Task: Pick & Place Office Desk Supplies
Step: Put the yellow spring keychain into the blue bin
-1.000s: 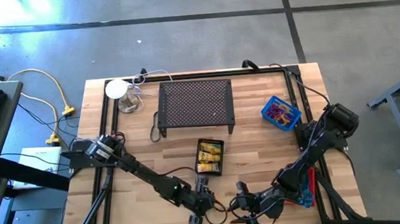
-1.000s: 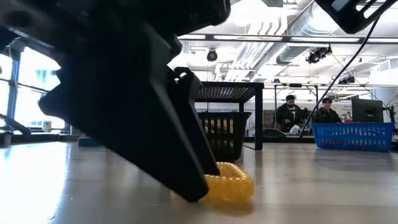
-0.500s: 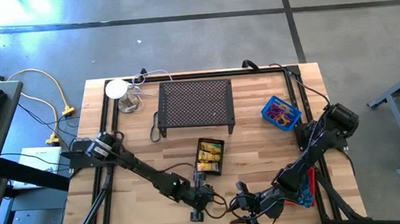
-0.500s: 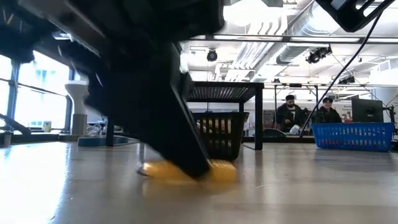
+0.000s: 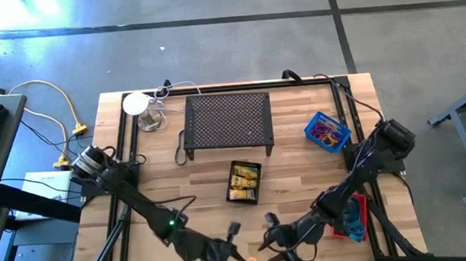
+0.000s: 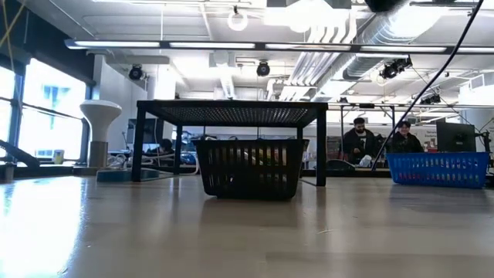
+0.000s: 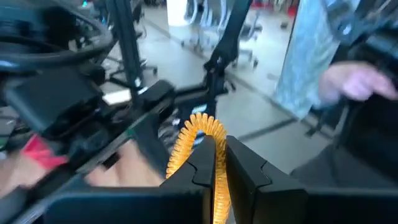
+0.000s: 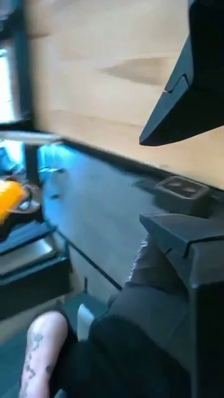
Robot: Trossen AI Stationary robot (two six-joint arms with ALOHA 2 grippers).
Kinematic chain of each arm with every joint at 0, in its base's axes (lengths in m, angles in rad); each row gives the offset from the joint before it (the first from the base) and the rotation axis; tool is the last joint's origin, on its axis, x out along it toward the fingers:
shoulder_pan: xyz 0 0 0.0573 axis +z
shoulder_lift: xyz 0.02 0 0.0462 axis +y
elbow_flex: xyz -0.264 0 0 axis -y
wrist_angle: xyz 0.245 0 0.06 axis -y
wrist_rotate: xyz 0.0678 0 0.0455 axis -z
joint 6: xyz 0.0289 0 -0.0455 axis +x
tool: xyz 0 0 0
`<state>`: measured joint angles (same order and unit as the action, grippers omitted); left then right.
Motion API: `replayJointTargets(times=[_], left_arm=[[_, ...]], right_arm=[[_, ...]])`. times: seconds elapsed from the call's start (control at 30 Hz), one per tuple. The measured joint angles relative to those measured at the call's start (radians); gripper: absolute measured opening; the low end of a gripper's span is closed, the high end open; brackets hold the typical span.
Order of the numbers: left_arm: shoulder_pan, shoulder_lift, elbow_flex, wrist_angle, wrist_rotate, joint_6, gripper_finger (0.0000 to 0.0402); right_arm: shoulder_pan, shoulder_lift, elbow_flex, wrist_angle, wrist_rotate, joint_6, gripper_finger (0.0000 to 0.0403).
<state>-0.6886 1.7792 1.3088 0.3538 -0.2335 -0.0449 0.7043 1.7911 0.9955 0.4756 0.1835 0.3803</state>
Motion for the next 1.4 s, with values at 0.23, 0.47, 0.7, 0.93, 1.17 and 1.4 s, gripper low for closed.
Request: replayJointTargets(times=[0.23, 0.47, 0.7, 0.93, 1.17, 1.4], left_arm=[[0.036, -0.008, -0.002, 0.138, 0.005, -0.033, 0.0014], [0.097, -0.009, -0.002, 0.128, 0.153, -0.084, 0.0013], [0.125, -0.037, -0.002, 0.051, 0.218, -0.088, 0.0013], [0.103, -0.072, -0.001, 0.014, 0.237, -0.085, 0.0013], [0.106, -0.072, 0.0, -0.028, 0.233, -0.073, 0.0013], [0.118, -0.072, 0.0, -0.04, 0.187, -0.08, 0.0013]], right_arm=[[-0.064, -0.031, 0.0, 0.186, 0.026, -0.265, 0.0176], [-0.103, -0.06, 0.0, 0.253, 0.015, -0.325, 0.0176], [-0.092, -0.059, 0.0, 0.201, -0.158, -0.344, 0.0176], [-0.083, -0.059, 0.0, 0.15, -0.099, -0.355, 0.0176], [-0.084, -0.059, 0.0, 0.201, -0.112, -0.46, 0.0176], [-0.082, -0.059, 0.0, 0.278, -0.188, -0.49, 0.0176]])
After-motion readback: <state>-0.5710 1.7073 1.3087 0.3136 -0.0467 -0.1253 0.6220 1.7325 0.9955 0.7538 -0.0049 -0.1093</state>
